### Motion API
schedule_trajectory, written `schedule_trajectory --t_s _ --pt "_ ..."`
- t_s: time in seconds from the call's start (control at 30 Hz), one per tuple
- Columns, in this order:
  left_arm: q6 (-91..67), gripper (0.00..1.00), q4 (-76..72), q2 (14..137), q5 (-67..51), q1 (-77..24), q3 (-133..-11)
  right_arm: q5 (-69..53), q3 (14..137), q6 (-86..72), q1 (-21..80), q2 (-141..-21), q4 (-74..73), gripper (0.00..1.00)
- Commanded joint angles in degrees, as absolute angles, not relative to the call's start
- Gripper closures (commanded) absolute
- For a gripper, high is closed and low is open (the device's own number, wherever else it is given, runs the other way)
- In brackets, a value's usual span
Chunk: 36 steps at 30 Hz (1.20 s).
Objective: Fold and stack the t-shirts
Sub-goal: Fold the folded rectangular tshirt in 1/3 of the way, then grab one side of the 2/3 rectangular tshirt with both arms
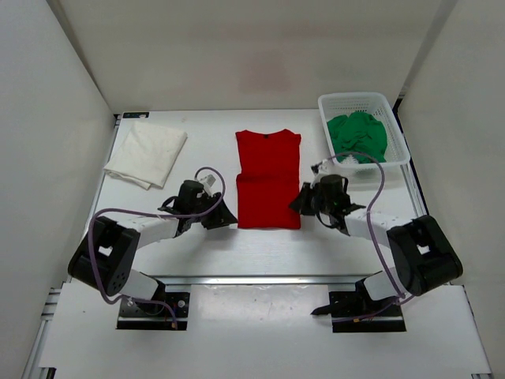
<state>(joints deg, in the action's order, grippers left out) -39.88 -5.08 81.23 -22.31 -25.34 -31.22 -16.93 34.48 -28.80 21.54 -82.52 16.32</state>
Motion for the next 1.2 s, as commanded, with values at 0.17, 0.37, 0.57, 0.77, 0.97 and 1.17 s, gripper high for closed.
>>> schedule_trajectory --t_s 0.17,0.37,0.57,0.77,0.97,1.17 --pt "-39.55 0.49 -5.37 86.48 -21.26 -27.69 -31.29 -20.12 24.87 -29.36 20.83 -82.01 18.90 0.99" --pt "-39.38 0.49 -4.84 87.10 -18.81 -28.56 -30.93 -21.98 22.15 -28.83 19.87 -72.97 18.29 0.66" --pt "-39.38 0.49 -4.92 88.32 -17.67 -30.58 -31.64 -18.11 19.07 -27.86 17.49 -70.48 15.12 0.55" --pt "-39.72 0.53 -5.97 90.08 -17.49 -30.94 -31.55 -22.49 20.56 -28.82 18.98 -77.78 17.92 0.54" --pt "-40.07 0.74 -7.21 91.49 -18.11 -31.20 -32.61 -24.52 22.06 -30.49 19.16 -82.97 20.74 0.82" --pt "-40.43 1.00 -6.77 88.43 -16.88 -31.02 -32.61 -23.47 22.50 -30.50 20.74 -79.73 17.76 1.00"
